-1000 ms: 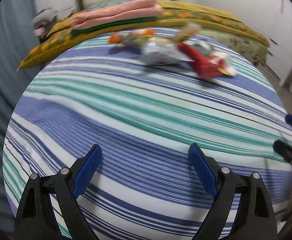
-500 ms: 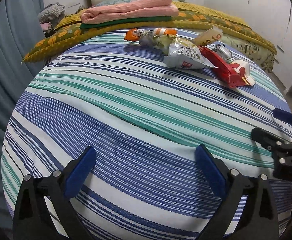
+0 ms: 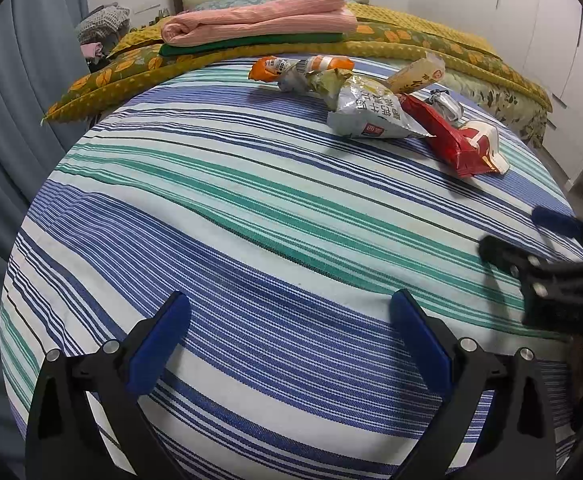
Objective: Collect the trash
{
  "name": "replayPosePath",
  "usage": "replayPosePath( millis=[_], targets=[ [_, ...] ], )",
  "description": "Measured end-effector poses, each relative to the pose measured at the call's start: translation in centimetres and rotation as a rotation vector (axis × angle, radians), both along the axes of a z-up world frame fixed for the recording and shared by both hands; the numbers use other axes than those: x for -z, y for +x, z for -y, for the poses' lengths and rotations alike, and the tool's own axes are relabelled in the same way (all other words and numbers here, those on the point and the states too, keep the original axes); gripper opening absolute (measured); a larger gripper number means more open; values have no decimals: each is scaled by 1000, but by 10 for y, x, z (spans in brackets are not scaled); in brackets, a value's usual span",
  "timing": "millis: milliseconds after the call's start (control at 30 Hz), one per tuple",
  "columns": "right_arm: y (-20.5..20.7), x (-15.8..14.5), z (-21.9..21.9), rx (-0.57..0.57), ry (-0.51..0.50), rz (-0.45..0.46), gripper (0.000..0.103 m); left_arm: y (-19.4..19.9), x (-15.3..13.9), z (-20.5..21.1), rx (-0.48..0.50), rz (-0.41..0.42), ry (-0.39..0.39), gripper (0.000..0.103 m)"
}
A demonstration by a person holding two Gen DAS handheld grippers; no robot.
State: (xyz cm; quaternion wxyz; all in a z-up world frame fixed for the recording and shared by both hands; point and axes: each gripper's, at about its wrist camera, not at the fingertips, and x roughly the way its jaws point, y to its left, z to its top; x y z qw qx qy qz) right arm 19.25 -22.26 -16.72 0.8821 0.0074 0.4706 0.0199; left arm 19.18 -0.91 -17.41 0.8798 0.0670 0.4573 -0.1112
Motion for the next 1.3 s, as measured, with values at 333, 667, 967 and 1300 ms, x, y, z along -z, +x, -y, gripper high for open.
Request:
replayPosePath(
  millis=[333, 667, 967, 1300],
  targets=[
    [-7, 1, 6, -52, -2, 0, 98, 0, 0, 0, 1, 0, -1, 98],
    [-13, 2, 11, -54, 0, 1, 98, 29, -21, 14, 30, 35, -69, 98],
    [-13, 3, 11, -55, 1, 0, 98, 126, -32, 84, 5, 82, -32, 98],
    [-13, 3, 12, -55, 0, 0, 98, 139, -24, 96, 86, -2, -65, 46]
  ],
)
